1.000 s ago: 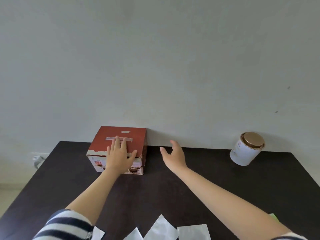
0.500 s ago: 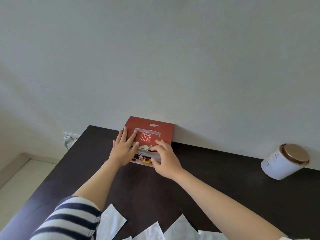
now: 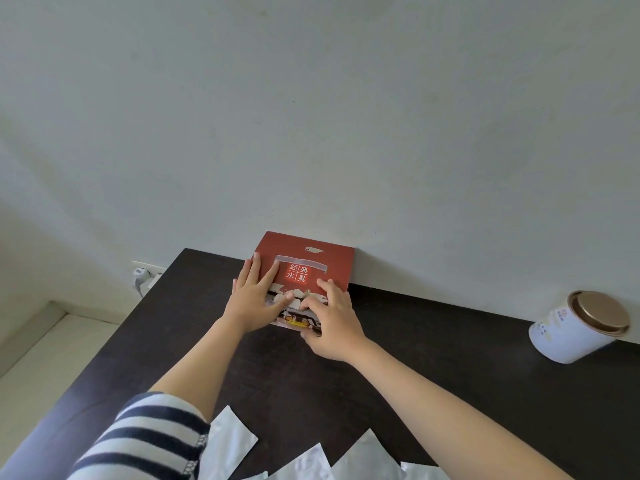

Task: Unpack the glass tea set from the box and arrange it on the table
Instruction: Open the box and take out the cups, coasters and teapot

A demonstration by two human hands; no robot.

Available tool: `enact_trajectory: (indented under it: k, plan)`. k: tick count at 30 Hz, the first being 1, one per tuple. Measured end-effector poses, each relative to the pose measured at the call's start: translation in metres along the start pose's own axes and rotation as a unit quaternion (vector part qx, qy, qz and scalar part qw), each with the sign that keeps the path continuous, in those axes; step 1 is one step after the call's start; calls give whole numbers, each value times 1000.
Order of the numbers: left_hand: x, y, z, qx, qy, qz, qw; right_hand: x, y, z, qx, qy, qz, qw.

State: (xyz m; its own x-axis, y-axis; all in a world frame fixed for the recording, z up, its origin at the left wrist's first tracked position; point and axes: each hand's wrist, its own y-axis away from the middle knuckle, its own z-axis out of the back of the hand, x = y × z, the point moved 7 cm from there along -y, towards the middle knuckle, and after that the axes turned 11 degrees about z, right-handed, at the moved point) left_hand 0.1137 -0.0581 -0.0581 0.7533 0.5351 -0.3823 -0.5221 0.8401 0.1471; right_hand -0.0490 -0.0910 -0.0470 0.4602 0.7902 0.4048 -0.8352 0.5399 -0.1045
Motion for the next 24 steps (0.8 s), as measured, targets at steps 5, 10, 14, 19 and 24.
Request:
enact_trajectory:
  k: [5,10,14,19,24]
  plan:
    - [1,0,1,9,-24,-19,999,-3,5,3,-43,-66,19,997]
    - [8,3,8,-44,85,58,994,-36,24,8,-213,-188,-142,948]
    - [16,5,7,-32,211,146,966,-48,13,-17,-127,-280,-197,931]
    - [16,14,11,-47,245,135,959,-47,13,-22,-110,-315,-187,924]
    - [25,37,8,-42,266,139,953,-31,36,-23,-110,-323,-145,928]
